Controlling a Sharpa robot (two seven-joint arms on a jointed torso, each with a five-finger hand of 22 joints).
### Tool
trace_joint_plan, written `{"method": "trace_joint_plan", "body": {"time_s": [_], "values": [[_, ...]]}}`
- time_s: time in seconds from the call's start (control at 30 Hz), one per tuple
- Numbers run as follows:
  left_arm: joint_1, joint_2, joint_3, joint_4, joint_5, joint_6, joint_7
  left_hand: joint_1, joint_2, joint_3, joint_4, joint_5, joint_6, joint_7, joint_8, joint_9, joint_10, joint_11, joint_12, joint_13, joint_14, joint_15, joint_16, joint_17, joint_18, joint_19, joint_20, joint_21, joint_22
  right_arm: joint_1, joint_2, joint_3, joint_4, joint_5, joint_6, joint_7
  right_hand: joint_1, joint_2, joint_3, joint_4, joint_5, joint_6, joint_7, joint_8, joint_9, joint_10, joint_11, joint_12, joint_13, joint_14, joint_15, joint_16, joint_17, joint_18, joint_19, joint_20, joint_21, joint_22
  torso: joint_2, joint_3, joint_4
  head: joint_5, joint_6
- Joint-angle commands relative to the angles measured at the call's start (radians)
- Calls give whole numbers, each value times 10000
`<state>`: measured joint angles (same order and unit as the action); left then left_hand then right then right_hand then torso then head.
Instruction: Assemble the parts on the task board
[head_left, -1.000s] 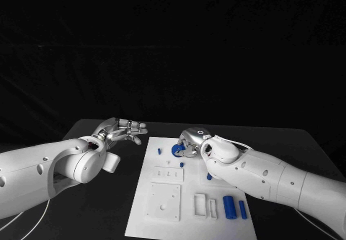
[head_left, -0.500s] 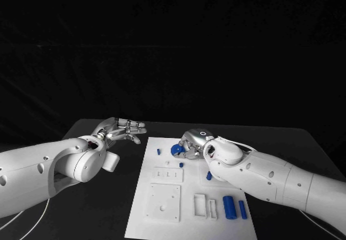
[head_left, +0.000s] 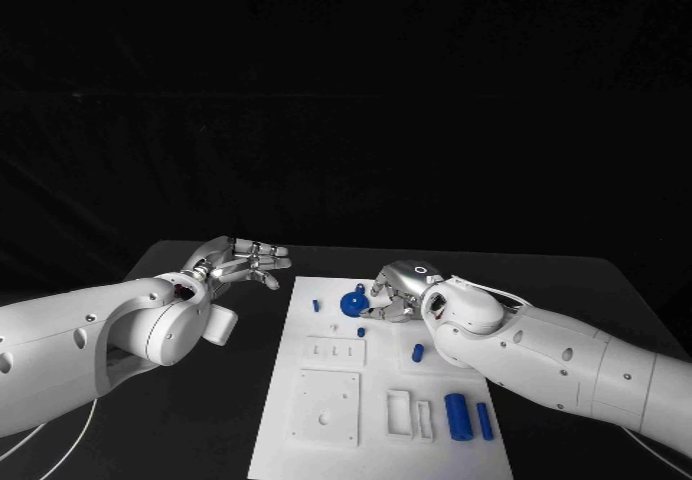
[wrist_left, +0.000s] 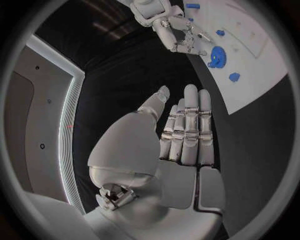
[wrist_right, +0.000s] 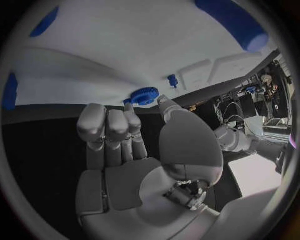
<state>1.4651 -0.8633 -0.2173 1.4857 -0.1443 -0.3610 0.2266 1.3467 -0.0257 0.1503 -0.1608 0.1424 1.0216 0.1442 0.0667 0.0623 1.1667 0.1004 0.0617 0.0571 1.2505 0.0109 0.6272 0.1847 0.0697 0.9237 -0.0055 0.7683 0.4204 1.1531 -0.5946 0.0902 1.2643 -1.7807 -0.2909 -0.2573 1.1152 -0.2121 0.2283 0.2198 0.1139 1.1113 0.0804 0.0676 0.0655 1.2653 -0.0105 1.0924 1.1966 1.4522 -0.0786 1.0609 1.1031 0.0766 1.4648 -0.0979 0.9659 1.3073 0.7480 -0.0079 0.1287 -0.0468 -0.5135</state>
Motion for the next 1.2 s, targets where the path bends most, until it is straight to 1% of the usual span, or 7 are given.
{"method": "trace_joint_plan", "body": {"time_s": [0.03, 0.13, 0.33, 0.53, 0.7, 0.9, 1.2], "values": [[19, -9, 6, -11, -29, -22, 65, 50, -10, -43, 2, 44, -45, -11, -11, 6, -73, -10, -22, 16, -58, 37, -69, -12, 34, -70, 25, 26, -10, -4, -194, 72, 196, 29, -519, -162, 106, 13, 241, -65, -87, 116, -13, -46, -12, 77, -4, 81, 21, 6, 10, 50, 7, 86, 526, 16, 97, 1232, -11, -7, -12, -16, 6], [19, -23, 6, -35, -29, -26, 89, 67, -12, -51, -11, 46, -41, -12, -9, 7, -68, -12, -20, 17, -54, 36, -74, -17, 35, -60, 24, 24, -37, -4, -462, 244, 382, 161, -808, -125, 90, -38, 554, -284, -205, 136, -13, -47, -12, 86, -9, 78, 16, 6, 7, 54, -8, 83, 524, 14, 135, 1236, -1, -12, -39, -6, 49], [18, -38, -1, -102, -28, 9, 183, 64, 3, -40, -12, 44, -28, -21, -6, 8, 50, -42, -15, 16, -67, 27, -81, -20, 27, -78, 22, 21, -45, -5, -1135, 829, 619, 1153, -1037, 766, 780, 38, 631, -1035, -323, 118, 21, -50, -14, 79, 8, 77, 12, -11, 19, -3, -74, 89, 475, 30, 26, 1212, -4, 42, -164, 52, 145], [15, -59, -14, -140, -25, 57, 314, 42, 32, 22, -21, 50, 6, -55, -4, 8, 445, -149, -10, 17, -89, -7, -103, -25, -13, -126, -4, 5, -57, -5, -1891, 1247, 582, 2979, -524, 2227, 1882, 256, 370, -2188, 458, 81, 97, -55, -20, 17, 52, 59, 6, -25, 46, -1, -34, 62, 418, 51, -8, 1210, 2, 110, -293, 46, 255], [13, -67, -22, -138, -25, 110, 389, 26, 46, 76, -36, 52, 34, -80, -7, 8, 738, -231, -18, 17, -87, -41, -96, -16, -53, -131, -41, 16, -54, -7, -2292, 1367, 225, 3870, 27, 3016, 2083, 515, -1, -2878, 1046, 47, 122, -58, -24, -39, 64, 22, -20, -40, 59, -32, 6, 54, 377, 62, 2, 1212, 27, 213, -405, 84, 263], [8, -54, -30, -132, -25, 197, 421, 18, 54, 117, -54, 56, 39, -88, -11, 7, 864, -268, -17, 20, -89, -57, -92, -7, -80, -138, -65, 28, -49, -29, -2528, 1406, -302, 4334, 553, 3453, 2135, 595, 123, -3289, 1667, 56, 148, -61, -27, -106, 75, -35, -62, -57, 67, -135, -39, 41, 333, 65, -59, 1198, 30, 295, -450, 55, 223], [4, -49, -34, -145, -25, 274, 427, -27, 9, 128, -65, 49, 4, -53, -10, 7, 438, -146, -25, 16, -93, -12, -108, -8, -68, -142, -45, 28, -55, -306, -2559, 1415, -633, 4252, 887, 3524, 1958, 631, 85, -3573, 1679, -136, 194, -58, -28, -159, 101, -83, -113, -70, 88, -206, -45, 59, 308, 78, -108, 1183, 39, 275, -441, -29, 160]]}}
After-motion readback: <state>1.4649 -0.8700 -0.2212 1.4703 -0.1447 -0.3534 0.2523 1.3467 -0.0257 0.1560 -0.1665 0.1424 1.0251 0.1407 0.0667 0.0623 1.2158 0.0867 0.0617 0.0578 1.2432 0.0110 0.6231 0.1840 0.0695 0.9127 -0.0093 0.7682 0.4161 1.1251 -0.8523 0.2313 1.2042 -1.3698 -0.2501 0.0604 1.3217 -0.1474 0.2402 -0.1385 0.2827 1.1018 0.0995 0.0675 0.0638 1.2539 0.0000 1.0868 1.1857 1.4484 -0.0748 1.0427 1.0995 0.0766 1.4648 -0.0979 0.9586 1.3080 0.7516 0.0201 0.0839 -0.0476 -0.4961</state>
